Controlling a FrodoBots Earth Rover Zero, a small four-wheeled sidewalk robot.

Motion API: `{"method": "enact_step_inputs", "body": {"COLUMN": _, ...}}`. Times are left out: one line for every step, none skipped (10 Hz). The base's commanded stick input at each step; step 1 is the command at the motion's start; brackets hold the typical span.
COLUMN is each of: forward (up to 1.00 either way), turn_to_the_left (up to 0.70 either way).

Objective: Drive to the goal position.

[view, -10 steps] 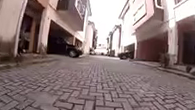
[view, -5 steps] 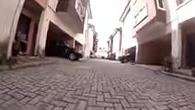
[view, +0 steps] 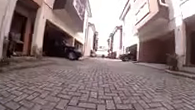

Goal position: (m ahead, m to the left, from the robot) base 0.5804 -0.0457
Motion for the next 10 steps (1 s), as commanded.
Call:
{"method": "enact_step_inputs", "body": {"forward": 0.7, "turn_to_the_left": 0.0}}
{"method": "enact_step_inputs", "body": {"forward": 0.7, "turn_to_the_left": 0.0}}
{"method": "enact_step_inputs", "body": {"forward": 0.7, "turn_to_the_left": 0.0}}
{"method": "enact_step_inputs", "body": {"forward": 0.7, "turn_to_the_left": 0.0}}
{"method": "enact_step_inputs", "body": {"forward": 0.7, "turn_to_the_left": 0.0}}
{"method": "enact_step_inputs", "body": {"forward": 0.7, "turn_to_the_left": 0.0}}
{"method": "enact_step_inputs", "body": {"forward": 0.7, "turn_to_the_left": 0.0}}
{"method": "enact_step_inputs", "body": {"forward": 0.7, "turn_to_the_left": 0.0}}
{"method": "enact_step_inputs", "body": {"forward": 0.7, "turn_to_the_left": 0.0}}
{"method": "enact_step_inputs", "body": {"forward": 0.7, "turn_to_the_left": 0.0}}
